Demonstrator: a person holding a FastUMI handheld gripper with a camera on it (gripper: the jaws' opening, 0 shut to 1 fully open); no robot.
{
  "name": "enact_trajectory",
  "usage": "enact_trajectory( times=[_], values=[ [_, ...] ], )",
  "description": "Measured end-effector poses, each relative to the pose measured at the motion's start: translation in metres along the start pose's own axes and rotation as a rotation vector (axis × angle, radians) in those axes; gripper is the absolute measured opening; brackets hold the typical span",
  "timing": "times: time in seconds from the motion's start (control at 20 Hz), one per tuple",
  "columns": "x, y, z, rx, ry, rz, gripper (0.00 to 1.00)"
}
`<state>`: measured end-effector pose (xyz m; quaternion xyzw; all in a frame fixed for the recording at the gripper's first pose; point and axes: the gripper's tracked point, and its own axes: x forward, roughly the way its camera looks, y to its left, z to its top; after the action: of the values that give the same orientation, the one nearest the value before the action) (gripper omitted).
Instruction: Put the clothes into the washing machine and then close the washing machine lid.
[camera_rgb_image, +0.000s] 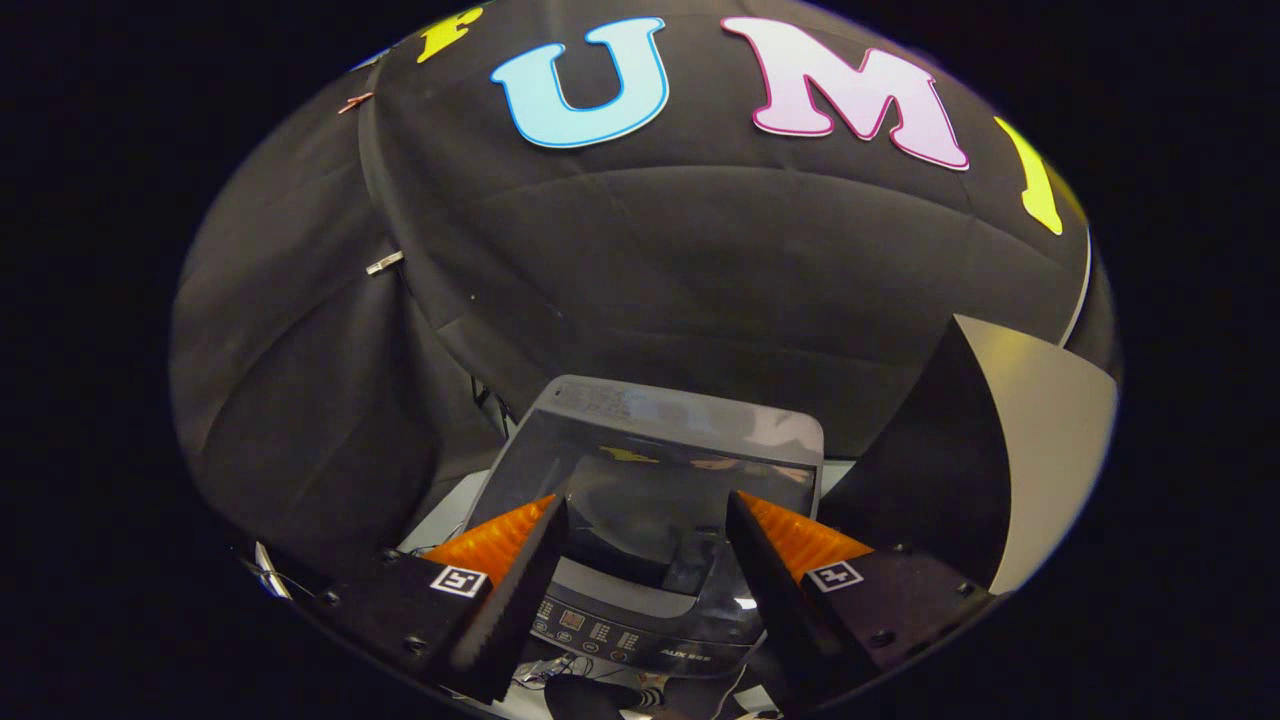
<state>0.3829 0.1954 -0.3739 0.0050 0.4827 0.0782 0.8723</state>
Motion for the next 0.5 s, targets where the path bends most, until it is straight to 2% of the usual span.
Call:
enact_trajectory(
  times=[0.3,0.5],
  values=[
    [-0.041,0.021,0.03,-0.048,-0.14,0.049,1.0],
    [-0.085,0.025,0.059,-0.078,-0.263,0.073,1.0]
  ],
)
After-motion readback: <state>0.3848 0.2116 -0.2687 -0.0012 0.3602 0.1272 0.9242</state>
